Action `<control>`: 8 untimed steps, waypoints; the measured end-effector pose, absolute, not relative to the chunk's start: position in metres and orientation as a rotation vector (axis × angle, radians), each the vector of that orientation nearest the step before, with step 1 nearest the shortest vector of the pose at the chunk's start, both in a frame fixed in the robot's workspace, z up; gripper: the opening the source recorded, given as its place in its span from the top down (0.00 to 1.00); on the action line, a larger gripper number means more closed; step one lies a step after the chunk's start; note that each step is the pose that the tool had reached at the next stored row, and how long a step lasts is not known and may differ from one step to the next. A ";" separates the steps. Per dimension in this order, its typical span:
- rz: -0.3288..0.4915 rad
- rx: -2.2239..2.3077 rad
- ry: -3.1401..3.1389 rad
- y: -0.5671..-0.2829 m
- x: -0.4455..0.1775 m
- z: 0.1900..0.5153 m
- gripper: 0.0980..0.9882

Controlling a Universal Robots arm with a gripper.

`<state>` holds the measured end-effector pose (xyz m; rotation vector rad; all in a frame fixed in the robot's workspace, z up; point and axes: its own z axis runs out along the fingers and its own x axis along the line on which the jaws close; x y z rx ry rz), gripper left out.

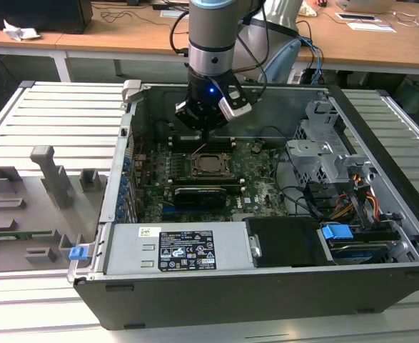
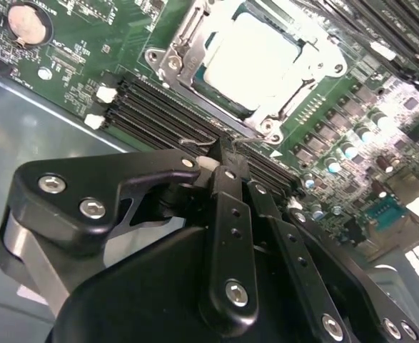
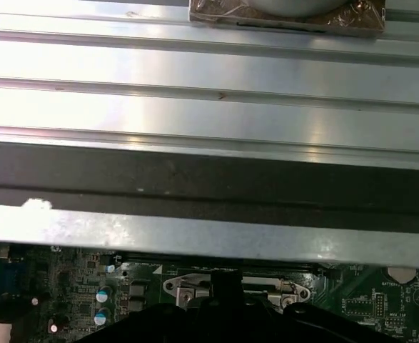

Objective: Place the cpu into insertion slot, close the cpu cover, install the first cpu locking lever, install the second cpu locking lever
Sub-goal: 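Install the first cpu locking lever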

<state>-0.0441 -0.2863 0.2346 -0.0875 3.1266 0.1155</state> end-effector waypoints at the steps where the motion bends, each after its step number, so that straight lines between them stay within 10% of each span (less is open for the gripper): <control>1: 0.115 -0.088 3.127 -0.286 -0.042 0.233 0.99; 8: 0.108 -0.091 3.127 -0.280 -0.033 0.225 0.99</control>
